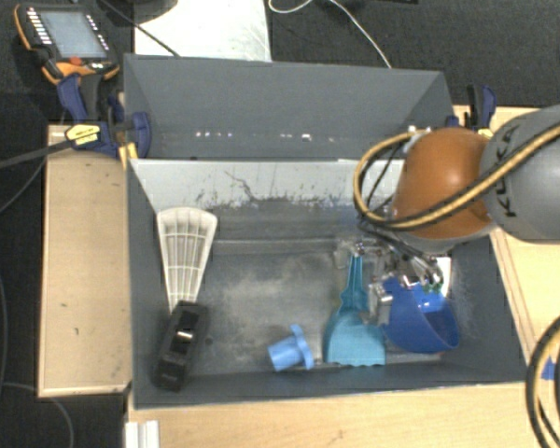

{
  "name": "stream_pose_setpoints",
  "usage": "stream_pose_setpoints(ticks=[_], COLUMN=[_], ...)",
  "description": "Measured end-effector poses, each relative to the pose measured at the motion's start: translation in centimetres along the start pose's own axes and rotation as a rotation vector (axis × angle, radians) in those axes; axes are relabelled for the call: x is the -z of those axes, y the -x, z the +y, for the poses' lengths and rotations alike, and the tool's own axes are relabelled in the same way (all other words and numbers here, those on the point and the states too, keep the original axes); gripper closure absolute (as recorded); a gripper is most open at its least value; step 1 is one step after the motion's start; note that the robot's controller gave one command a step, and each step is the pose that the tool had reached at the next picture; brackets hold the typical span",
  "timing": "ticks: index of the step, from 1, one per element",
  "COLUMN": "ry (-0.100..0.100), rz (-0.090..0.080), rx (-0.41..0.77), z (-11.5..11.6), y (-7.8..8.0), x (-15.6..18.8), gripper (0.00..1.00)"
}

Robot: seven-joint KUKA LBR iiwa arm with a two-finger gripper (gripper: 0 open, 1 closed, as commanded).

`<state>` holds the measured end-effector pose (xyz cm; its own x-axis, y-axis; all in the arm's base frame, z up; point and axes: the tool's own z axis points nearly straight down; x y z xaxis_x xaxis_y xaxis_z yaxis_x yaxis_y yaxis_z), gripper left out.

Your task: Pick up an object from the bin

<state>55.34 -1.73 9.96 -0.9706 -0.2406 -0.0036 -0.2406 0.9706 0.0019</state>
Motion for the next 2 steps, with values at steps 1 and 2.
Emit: stream_pose_setpoints(ticks=[1,2], ry=[0.015,-0.002], rz=[-0.004,-0.01], rx=[0.085,0.323], z=[5.0,5.6], y=[-6.6,-5.8], x=[0.3,-2.8], gripper=[0.0,0.0])
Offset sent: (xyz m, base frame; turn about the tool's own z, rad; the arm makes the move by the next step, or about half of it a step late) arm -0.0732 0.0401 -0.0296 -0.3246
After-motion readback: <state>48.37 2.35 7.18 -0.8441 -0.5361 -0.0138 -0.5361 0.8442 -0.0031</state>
